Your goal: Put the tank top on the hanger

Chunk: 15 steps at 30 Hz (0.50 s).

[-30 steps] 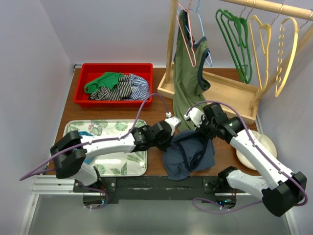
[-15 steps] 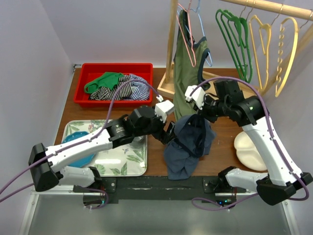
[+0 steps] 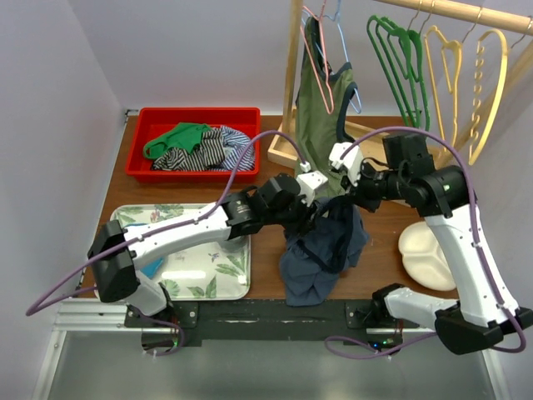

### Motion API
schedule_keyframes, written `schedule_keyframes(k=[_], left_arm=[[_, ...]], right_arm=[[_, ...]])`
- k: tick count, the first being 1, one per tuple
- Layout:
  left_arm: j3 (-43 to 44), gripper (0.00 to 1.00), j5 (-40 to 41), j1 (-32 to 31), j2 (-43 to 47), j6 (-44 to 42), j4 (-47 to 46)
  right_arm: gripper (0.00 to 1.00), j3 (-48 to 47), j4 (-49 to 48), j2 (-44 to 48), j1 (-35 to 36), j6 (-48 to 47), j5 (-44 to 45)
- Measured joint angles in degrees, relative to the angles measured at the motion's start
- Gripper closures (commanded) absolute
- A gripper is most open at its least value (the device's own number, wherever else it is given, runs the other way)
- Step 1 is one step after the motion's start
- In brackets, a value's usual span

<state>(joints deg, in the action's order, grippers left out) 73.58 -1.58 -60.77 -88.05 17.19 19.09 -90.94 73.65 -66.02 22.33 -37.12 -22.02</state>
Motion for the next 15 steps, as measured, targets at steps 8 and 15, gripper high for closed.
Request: schedule_keyframes(k=[8,15], left_arm=[[8.4,1.00,1.5,0.3,1.6,-2.9,8.2],[21.0,1.00,-8.6,2.3,11.2,-2.8,9.0]], right_arm=[[0.89,3.9,-4.0,5.7,-3.0,3.6,6.6],[0.60,12.5,-9.9,10.3,-5.6,7.8,14.2]])
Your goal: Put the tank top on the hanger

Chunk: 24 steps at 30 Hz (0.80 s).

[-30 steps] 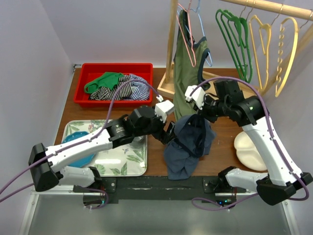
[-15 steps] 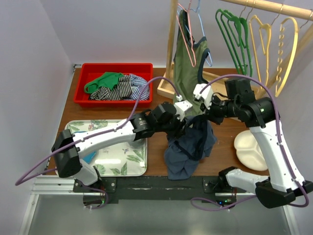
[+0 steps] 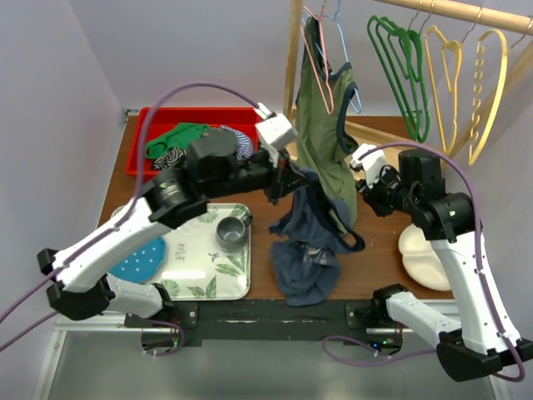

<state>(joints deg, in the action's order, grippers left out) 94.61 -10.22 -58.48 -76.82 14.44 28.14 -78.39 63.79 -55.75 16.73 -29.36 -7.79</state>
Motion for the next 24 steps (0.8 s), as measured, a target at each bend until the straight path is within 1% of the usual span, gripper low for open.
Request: schedule_keyframes(k=[4,6,7,9,10,13,16,18,20,23,24], left_arm=[[6.0,1.00,-4.5,0.7,2.6,0.6,-0.6],[7.3,1.00,-5.8,1.1,3.1,0.9,-0.6],[7.6,1.00,-6.4,1.6,3.3,1.0,-0.6],[7.7,1.00,-7.2,2.8,3.4,1.0,-0.2],[7.7,1.00,-7.6,3.4,3.3,1.1,0.3],[6.9,1.00,-8.5,4.5,3.2,1.4,0.6],[4.8,1.00,-10.1,4.8,3.3,1.6,0.7],[3.3,1.00,-11.1,4.8,3.2,2.1,0.7],[2.3,1.00,-12.0,4.8,3.2,2.7,0.7],[1.9,1.00,-12.8,4.8,3.2,3.2,0.7],[1.9,1.00,-13.0,4.9,3.2,3.3,0.6]], right_arm=[[0.59,4.4,-2.2,1.1,-1.1,1.4,2.3],[0.55,5.6,-2.2,1.4,-1.4,1.9,2.1],[0.44,5.7,-2.0,1.6,-1.5,2.0,1.4],[0.32,5.2,-1.5,2.1,-1.9,2.0,-1.5],[0.21,4.4,-0.6,2.2,-2.0,1.7,-4.1],[0.09,-0.2,3.3,1.7,-2.2,-0.8,-15.9],[0.08,-2.4,6.6,0.8,-2.1,-6.2,-30.2],[0.08,-1.7,9.0,0.1,-2.1,-11.5,-37.3],[0.08,0.4,10.3,-1.1,-2.1,-15.6,-40.2],[0.10,4.3,10.6,-3.5,-1.8,-19.6,-41.2],[0.12,5.4,10.4,-4.7,-1.6,-20.5,-41.2]])
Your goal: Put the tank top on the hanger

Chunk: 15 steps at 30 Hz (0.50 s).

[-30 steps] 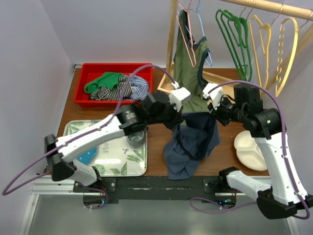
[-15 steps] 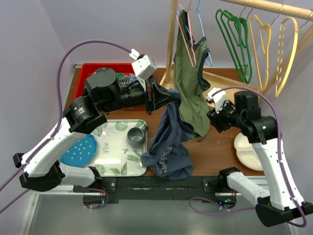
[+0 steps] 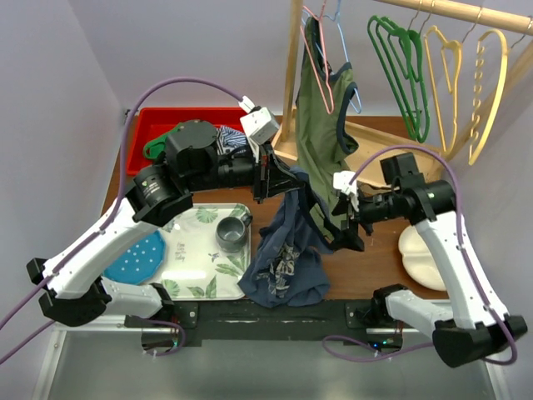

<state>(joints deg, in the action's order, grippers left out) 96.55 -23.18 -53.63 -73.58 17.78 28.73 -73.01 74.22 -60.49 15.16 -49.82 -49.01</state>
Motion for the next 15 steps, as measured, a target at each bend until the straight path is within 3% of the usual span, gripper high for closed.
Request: schedule_keyframes(k=[2,4,5,6,7,12,15], left_arm=[[0.0,1.00,-0.3,0.0,0.0,0.3,-0.3],[0.1,1.00,-0.6,0.2,0.0,0.5,-0.2],[0.4,1.00,-0.7,0.3,-0.1,0.5,0.0],[1.0,1.00,-0.7,0.5,-0.3,0.5,0.2],[1.7,1.00,-0.7,0.7,-0.6,0.6,0.2],[8.6,1.00,-0.3,1.9,-2.6,0.4,1.3],[15.1,1.00,0.2,2.3,-4.8,-0.3,2.1]], right_arm=[[0.18,1.7,-0.3,-1.6,0.9,-0.9,0.0],[0.42,3.8,-1.4,-2.1,3.1,-0.7,0.6],[0.56,4.6,-2.1,-2.1,4.2,-0.7,1.0],[0.88,5.4,-2.9,-1.8,5.7,-0.1,1.8],[1.00,5.8,-3.4,-1.7,6.8,0.4,2.5],[1.00,1.7,-3.1,-2.4,8.1,2.8,8.1],[1.00,-11.8,-1.2,-4.9,8.0,4.2,16.8]])
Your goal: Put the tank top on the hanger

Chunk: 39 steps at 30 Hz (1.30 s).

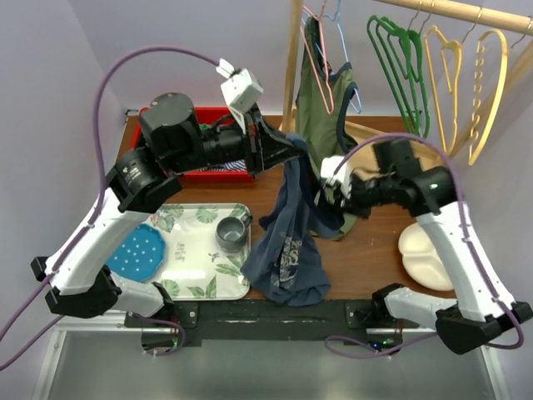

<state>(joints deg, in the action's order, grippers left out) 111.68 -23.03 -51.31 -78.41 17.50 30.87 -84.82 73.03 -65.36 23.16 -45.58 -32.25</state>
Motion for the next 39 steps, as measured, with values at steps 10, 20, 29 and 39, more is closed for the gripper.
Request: schedule_keyframes(k=[10,20,29,39], left_arm=[[11.3,1.00,3.7,0.3,0.9,-1.6,-13.3],[-2.3,1.00,5.4,0.3,9.1,-1.8,-23.8],[-47.5,1.00,1.5,0.3,17.6,4.9,-30.6],[-76.0,0.71,-3.8,0.3,2.5,15.5,-37.7]], right_arm=[[1.00,-61.2,-6.6,-7.8,-2.6,6.7,26.0],[1.00,-45.7,-12.0,4.5,-2.5,9.6,30.8],[1.00,-0.2,-3.3,9.6,-2.6,5.5,19.5],[0.93,34.9,-9.2,12.7,-2.6,6.0,20.0]])
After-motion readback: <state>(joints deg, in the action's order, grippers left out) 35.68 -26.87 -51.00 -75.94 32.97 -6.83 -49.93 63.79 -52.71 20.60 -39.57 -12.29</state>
